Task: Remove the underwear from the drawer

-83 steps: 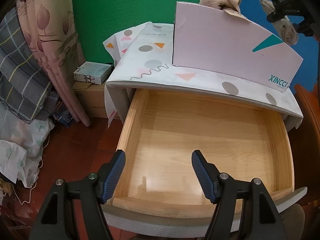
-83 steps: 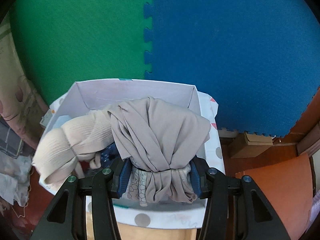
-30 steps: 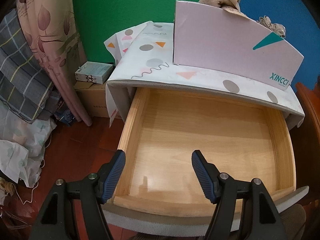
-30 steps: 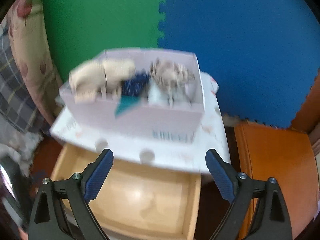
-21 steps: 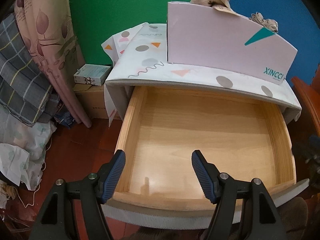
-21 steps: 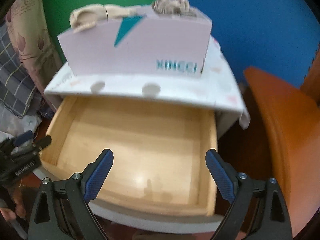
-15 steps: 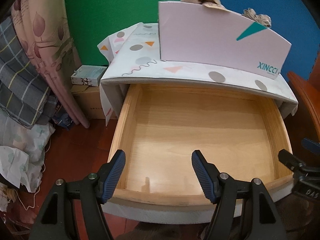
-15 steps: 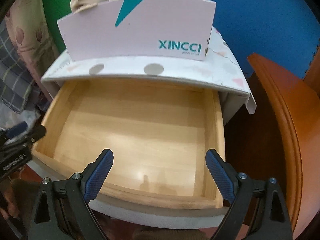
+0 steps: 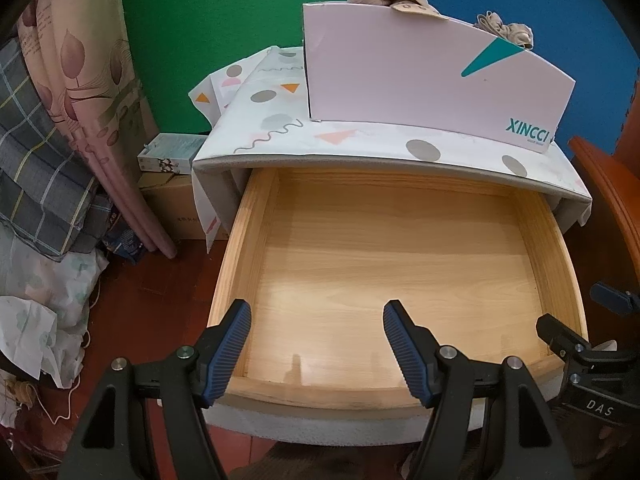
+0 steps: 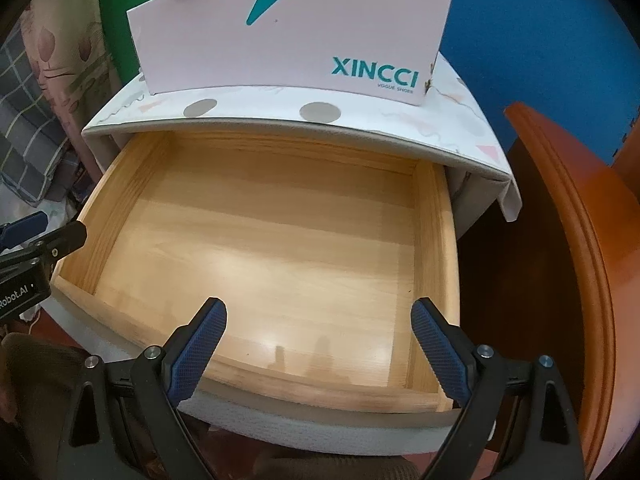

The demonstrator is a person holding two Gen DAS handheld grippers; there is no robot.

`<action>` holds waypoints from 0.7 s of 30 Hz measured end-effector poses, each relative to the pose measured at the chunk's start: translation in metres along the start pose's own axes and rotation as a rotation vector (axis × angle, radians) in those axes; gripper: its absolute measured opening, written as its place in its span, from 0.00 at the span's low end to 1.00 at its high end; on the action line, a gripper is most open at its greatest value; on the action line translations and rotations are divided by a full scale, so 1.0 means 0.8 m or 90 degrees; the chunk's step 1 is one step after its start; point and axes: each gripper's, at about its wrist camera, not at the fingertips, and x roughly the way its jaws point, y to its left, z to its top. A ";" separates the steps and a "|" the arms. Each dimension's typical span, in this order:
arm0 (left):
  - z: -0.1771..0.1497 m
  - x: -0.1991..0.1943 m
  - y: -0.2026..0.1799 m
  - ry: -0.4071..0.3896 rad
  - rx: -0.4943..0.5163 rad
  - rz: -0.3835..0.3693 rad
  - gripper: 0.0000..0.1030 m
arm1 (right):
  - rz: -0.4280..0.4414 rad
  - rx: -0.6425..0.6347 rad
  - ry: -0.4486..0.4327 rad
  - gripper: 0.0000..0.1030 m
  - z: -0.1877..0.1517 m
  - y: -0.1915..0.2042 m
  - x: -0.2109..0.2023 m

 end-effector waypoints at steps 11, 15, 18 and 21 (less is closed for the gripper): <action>-0.002 -0.002 -0.011 -0.006 0.022 0.005 0.69 | 0.004 0.006 0.009 0.89 0.000 -0.001 0.004; -0.002 -0.002 -0.011 -0.005 0.024 0.001 0.69 | 0.004 0.005 0.013 0.89 0.000 0.000 0.006; -0.001 -0.001 -0.011 -0.004 0.024 -0.001 0.69 | 0.005 0.007 0.013 0.89 0.001 0.000 0.006; -0.001 -0.002 -0.012 -0.005 0.025 -0.002 0.69 | 0.006 0.007 0.016 0.89 0.000 0.000 0.006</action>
